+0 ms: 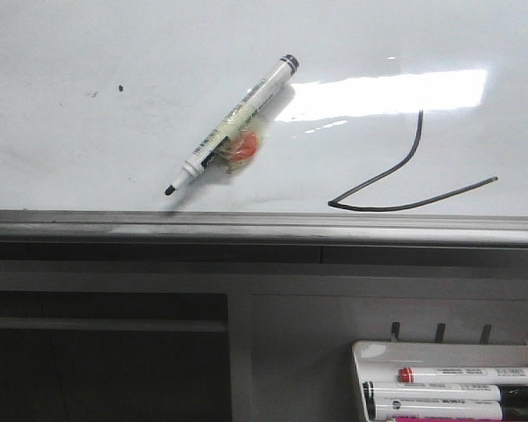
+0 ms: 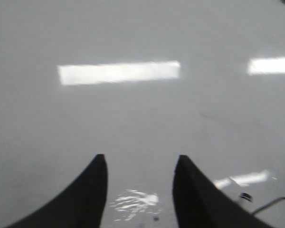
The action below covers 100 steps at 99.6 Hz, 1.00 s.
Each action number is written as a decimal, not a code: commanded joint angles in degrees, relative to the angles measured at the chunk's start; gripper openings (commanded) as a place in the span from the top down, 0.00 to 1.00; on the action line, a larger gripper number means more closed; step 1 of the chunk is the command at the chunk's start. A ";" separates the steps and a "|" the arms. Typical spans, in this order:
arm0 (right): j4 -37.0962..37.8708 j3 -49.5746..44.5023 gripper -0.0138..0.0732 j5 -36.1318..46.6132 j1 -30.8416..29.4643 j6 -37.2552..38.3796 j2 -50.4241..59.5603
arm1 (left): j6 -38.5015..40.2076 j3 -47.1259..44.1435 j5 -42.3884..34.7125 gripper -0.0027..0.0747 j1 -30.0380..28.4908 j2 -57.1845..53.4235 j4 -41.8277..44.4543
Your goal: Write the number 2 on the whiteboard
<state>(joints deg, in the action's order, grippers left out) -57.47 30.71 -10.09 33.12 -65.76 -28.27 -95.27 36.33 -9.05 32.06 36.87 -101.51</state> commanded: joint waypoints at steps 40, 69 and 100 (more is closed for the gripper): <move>-1.74 -22.87 0.92 15.94 -0.31 -0.07 20.89 | -0.92 -21.97 -4.99 0.99 0.06 -36.90 -5.16; -1.74 -22.87 0.92 16.75 -0.31 -0.07 20.89 | -0.92 -21.97 -3.02 0.99 0.06 -36.32 -5.16; -1.74 -22.87 0.92 16.75 -0.31 -0.07 20.89 | -0.92 -21.97 -3.17 0.99 0.06 -36.32 -5.16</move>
<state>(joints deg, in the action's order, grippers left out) -59.35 6.39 3.98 33.12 -65.76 -6.86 -96.19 13.01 -14.28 31.96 -0.26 -104.87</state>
